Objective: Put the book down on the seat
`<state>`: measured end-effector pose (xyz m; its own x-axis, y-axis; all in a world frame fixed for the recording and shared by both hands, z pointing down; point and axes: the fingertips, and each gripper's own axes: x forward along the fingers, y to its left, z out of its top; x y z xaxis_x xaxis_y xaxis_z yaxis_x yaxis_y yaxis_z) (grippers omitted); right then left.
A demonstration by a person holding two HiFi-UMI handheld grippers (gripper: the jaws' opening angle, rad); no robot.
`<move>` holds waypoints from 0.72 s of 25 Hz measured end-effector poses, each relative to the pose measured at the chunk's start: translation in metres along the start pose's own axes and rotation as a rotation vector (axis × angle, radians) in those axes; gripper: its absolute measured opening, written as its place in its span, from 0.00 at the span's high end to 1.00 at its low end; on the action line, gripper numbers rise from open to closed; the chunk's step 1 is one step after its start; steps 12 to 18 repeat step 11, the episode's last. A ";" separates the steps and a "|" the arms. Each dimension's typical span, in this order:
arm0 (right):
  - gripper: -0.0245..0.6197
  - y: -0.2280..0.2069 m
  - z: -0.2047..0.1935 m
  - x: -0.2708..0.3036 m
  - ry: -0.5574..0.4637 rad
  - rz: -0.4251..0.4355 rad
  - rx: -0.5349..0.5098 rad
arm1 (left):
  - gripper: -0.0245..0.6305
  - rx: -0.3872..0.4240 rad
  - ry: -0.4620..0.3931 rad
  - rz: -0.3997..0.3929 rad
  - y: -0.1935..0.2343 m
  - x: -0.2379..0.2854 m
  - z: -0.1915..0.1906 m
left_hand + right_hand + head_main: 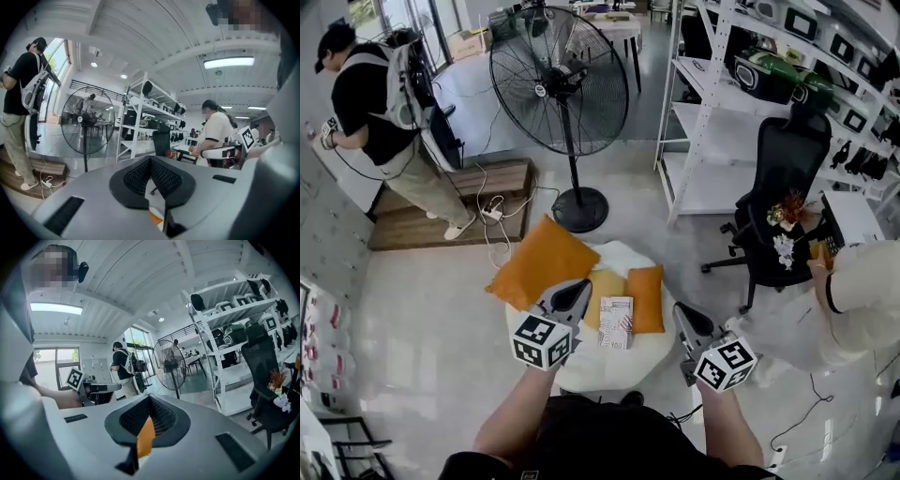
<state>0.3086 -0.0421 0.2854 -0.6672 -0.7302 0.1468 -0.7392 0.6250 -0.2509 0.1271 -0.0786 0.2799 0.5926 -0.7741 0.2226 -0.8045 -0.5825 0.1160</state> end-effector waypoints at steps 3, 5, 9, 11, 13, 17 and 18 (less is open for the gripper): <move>0.94 0.001 0.005 0.005 -0.009 -0.002 0.006 | 0.96 0.021 0.013 -0.071 -0.002 0.001 0.001; 0.94 0.005 0.009 0.011 -0.014 0.000 -0.001 | 0.96 0.051 0.028 -0.068 0.007 0.002 0.004; 0.94 0.017 0.018 0.026 -0.018 0.015 -0.033 | 0.96 0.079 0.024 -0.025 0.030 0.001 0.011; 0.94 0.021 0.021 0.035 -0.023 0.017 -0.037 | 0.96 0.083 0.020 -0.004 0.043 -0.001 0.014; 0.94 0.021 0.021 0.035 -0.023 0.017 -0.037 | 0.96 0.083 0.020 -0.004 0.043 -0.001 0.014; 0.94 0.021 0.021 0.035 -0.023 0.017 -0.037 | 0.96 0.083 0.020 -0.004 0.043 -0.001 0.014; 0.94 0.021 0.021 0.035 -0.023 0.017 -0.037 | 0.96 0.083 0.020 -0.004 0.043 -0.001 0.014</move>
